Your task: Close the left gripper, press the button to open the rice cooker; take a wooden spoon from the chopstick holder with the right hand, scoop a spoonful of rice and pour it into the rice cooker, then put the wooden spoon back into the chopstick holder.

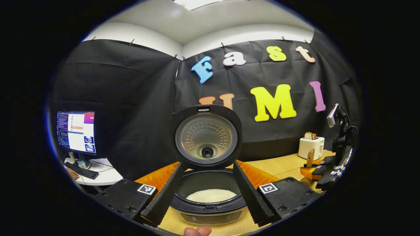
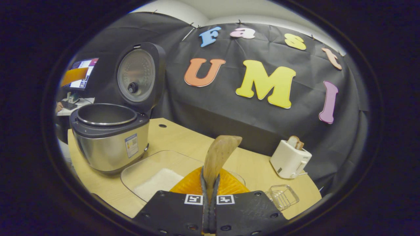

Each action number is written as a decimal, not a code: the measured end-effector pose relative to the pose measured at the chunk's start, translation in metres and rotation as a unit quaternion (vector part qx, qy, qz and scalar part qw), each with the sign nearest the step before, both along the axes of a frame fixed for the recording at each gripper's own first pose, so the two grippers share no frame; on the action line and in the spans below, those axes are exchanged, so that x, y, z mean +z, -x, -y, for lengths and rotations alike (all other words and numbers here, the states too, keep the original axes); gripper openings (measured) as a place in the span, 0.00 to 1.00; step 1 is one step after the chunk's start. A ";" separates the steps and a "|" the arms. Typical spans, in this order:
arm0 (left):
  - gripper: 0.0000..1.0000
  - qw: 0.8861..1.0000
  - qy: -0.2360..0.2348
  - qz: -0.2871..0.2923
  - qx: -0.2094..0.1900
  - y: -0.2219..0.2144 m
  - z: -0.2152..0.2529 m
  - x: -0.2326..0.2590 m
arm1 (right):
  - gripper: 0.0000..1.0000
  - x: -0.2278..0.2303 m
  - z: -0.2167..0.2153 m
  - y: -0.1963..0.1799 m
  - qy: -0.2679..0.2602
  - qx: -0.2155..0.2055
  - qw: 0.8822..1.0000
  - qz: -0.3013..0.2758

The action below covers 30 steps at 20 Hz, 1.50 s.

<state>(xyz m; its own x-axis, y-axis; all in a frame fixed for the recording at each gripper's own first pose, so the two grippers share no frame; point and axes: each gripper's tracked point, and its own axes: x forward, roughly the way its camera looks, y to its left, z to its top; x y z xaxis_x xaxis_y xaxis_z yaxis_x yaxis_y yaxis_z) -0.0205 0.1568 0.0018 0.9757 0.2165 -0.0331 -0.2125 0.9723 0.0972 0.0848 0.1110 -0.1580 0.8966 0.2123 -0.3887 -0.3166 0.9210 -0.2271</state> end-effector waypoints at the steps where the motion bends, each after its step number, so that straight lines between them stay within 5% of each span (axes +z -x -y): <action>1: 0.98 1.000 0.000 -0.001 0.001 0.000 -0.002 -0.001 | 0.00 -0.003 -0.006 0.002 -0.007 0.004 1.000 -0.007; 10: 0.98 1.000 -0.001 -0.014 0.018 0.002 -0.017 -0.008 | 0.00 -0.012 -0.063 0.011 -0.089 0.029 0.993 -0.066; 16: 0.98 0.999 0.000 -0.031 0.017 0.002 -0.024 -0.018 | 0.00 -0.014 -0.060 0.006 -0.150 0.009 0.984 -0.099; 24: 0.98 0.999 0.004 -0.033 0.002 -0.001 -0.015 -0.019 | 0.01 -0.013 -0.059 -0.005 -0.332 -0.031 0.923 -0.194; 30: 0.98 0.999 0.006 -0.035 0.013 0.000 -0.021 -0.020 | 0.01 -0.014 -0.052 -0.009 -0.395 -0.056 0.891 -0.218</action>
